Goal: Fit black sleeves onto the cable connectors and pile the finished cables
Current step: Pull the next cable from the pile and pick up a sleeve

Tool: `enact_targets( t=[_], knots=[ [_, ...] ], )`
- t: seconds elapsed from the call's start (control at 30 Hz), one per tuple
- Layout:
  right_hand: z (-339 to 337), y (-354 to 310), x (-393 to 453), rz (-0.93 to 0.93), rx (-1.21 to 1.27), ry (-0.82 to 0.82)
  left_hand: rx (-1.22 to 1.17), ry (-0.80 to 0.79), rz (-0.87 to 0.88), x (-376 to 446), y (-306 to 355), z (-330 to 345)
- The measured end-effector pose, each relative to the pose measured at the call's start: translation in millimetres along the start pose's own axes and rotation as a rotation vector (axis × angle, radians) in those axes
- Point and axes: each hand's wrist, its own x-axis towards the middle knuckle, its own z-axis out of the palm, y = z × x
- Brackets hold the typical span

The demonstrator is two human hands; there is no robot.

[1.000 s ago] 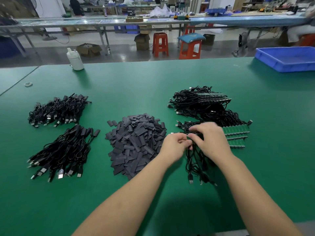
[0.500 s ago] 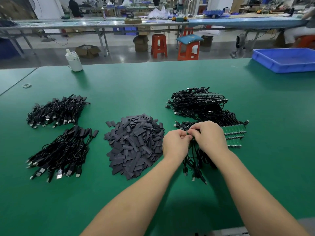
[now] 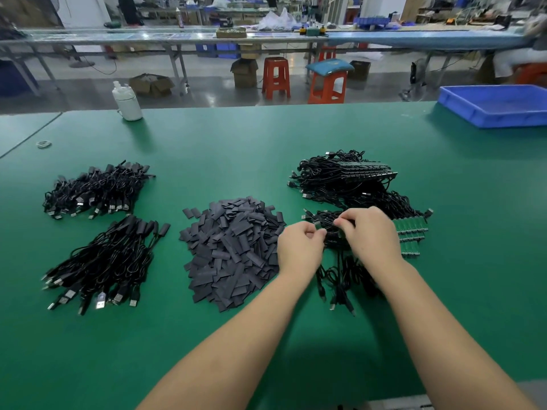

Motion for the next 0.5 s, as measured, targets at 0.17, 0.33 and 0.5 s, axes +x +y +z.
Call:
enact_targets(
  t=[0.17,0.33,0.5],
  knots=[
    [0.4,37.8,23.4,0.044,-0.223,-0.087,-0.203,-0.152,0.068,2.2,-14.1,-29.0],
    [9.9,56.2,27.8,0.06,-0.311,-0.113,-0.205,-0.32,0.145,2.8,-22.7,-52.3],
    [20.6,11.5,3.7,-0.066,0.401,-0.395,-0.259,-0.456,0.144,-0.6,-24.9,-60.2]
  ],
)
